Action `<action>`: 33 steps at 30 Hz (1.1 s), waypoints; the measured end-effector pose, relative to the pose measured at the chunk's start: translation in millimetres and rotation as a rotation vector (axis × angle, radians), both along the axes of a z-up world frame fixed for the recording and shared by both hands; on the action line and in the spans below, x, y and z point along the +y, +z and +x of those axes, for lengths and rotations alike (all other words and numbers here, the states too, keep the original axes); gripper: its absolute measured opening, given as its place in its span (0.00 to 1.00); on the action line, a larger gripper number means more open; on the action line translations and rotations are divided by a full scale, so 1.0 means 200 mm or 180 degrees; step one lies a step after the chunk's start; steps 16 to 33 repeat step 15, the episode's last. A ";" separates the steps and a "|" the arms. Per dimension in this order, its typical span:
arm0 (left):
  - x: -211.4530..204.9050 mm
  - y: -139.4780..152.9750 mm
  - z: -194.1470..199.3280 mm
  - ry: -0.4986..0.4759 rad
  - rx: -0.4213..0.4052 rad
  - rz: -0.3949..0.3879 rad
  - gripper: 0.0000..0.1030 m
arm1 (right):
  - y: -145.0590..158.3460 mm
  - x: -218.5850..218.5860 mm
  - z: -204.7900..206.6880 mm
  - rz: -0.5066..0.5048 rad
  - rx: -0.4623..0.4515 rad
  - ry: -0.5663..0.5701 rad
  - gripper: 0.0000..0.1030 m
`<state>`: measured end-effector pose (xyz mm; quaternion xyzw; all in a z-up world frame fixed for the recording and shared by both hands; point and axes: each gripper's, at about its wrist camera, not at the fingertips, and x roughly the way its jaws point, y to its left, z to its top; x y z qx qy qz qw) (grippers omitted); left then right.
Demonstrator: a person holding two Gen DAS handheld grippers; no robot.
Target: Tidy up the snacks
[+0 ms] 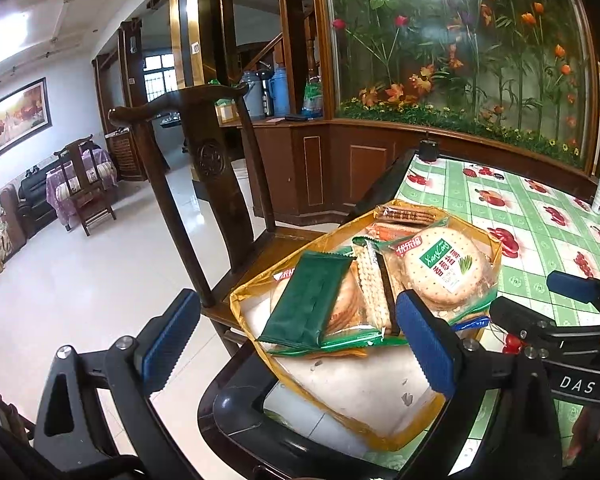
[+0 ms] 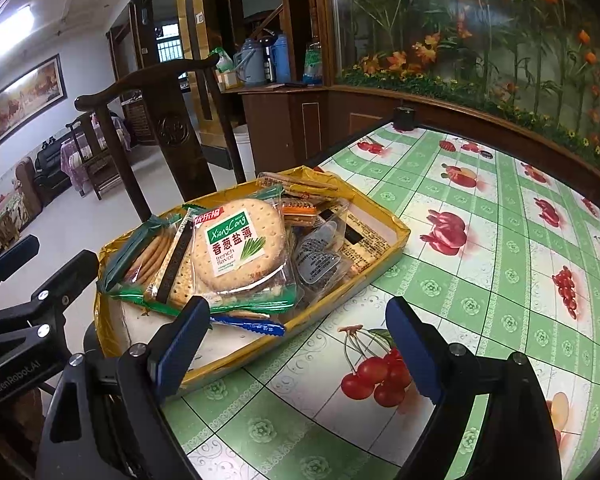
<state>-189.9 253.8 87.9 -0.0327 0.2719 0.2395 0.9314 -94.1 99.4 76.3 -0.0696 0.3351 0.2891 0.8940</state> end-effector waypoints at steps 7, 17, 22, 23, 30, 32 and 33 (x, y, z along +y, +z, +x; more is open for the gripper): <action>0.01 -0.01 0.00 0.0044 0.0018 0.0021 0.95 | 0.00 0.00 0.00 -0.0011 0.0028 0.0018 0.87; -0.03 0.00 0.01 -0.0043 0.0004 0.0033 0.95 | 0.00 -0.02 0.01 0.0004 0.0009 0.0007 0.87; -0.03 0.00 0.01 -0.0043 0.0004 0.0033 0.95 | 0.00 -0.02 0.01 0.0004 0.0009 0.0007 0.87; -0.03 0.00 0.01 -0.0043 0.0004 0.0033 0.95 | 0.00 -0.02 0.01 0.0004 0.0009 0.0007 0.87; -0.03 0.00 0.01 -0.0043 0.0004 0.0033 0.95 | 0.00 -0.02 0.01 0.0004 0.0009 0.0007 0.87; -0.03 0.00 0.01 -0.0043 0.0004 0.0033 0.95 | 0.00 -0.02 0.01 0.0004 0.0009 0.0007 0.87; -0.03 0.00 0.01 -0.0043 0.0004 0.0033 0.95 | 0.00 -0.02 0.01 0.0004 0.0009 0.0007 0.87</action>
